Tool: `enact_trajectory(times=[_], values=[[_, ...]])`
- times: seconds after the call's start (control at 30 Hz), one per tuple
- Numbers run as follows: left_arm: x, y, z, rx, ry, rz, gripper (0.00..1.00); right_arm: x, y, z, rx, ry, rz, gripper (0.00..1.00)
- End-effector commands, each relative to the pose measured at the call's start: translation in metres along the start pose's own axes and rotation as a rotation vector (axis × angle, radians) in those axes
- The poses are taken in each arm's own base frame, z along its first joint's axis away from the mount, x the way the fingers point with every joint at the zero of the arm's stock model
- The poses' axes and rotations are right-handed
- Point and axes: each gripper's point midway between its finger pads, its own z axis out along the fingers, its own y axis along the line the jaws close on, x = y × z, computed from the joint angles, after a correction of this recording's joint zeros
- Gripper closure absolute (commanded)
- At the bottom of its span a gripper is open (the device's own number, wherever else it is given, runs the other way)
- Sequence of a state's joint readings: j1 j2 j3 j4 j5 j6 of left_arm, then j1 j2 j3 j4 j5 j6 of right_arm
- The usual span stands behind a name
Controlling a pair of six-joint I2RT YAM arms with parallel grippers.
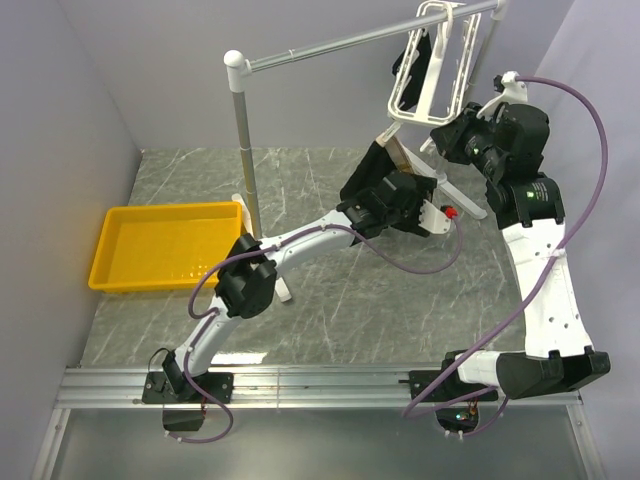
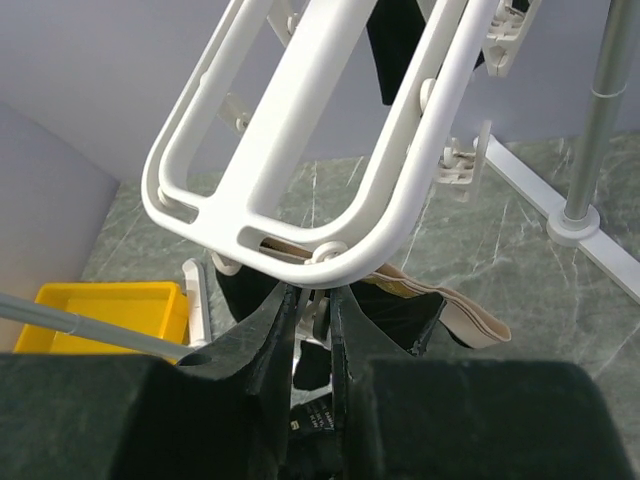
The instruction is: Clip the underwear to the hanger
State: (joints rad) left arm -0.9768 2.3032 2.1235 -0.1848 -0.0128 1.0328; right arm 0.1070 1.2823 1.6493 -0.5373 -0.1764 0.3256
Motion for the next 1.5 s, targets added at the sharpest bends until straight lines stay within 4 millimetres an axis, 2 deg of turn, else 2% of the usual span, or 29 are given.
enact_trajectory(times=[0.0, 0.37, 0.5, 0.77, 0.9, 1.27, 1.47], values=[[-0.010, 0.022, -0.002, -0.051, -0.014, 0.062, 0.07, -0.016, 0.011, -0.015, -0.022, -0.050, -0.024, 1.00], [-0.007, 0.006, 0.007, 0.010, -0.006, 0.092, 0.03, -0.011, 0.014, -0.017, -0.033, -0.036, -0.031, 1.00], [0.005, 0.002, 0.013, 0.031, 0.035, 0.106, 0.02, -0.010, 0.015, -0.017, -0.035, -0.033, -0.033, 1.00], [0.031, -0.004, 0.011, 0.064, 0.109, 0.107, 0.02, -0.008, 0.015, -0.015, -0.037, -0.029, -0.032, 1.00], [0.036, -0.004, 0.010, 0.063, 0.114, 0.107, 0.02, -0.007, 0.017, -0.016, -0.040, -0.030, -0.035, 1.00], [0.022, 0.008, 0.003, 0.025, 0.068, 0.135, 0.02, -0.003, 0.017, -0.015, -0.040, -0.022, -0.038, 1.00], [0.022, 0.003, 0.006, 0.024, 0.072, 0.181, 0.01, 0.002, 0.016, -0.014, -0.044, -0.010, -0.039, 1.00]])
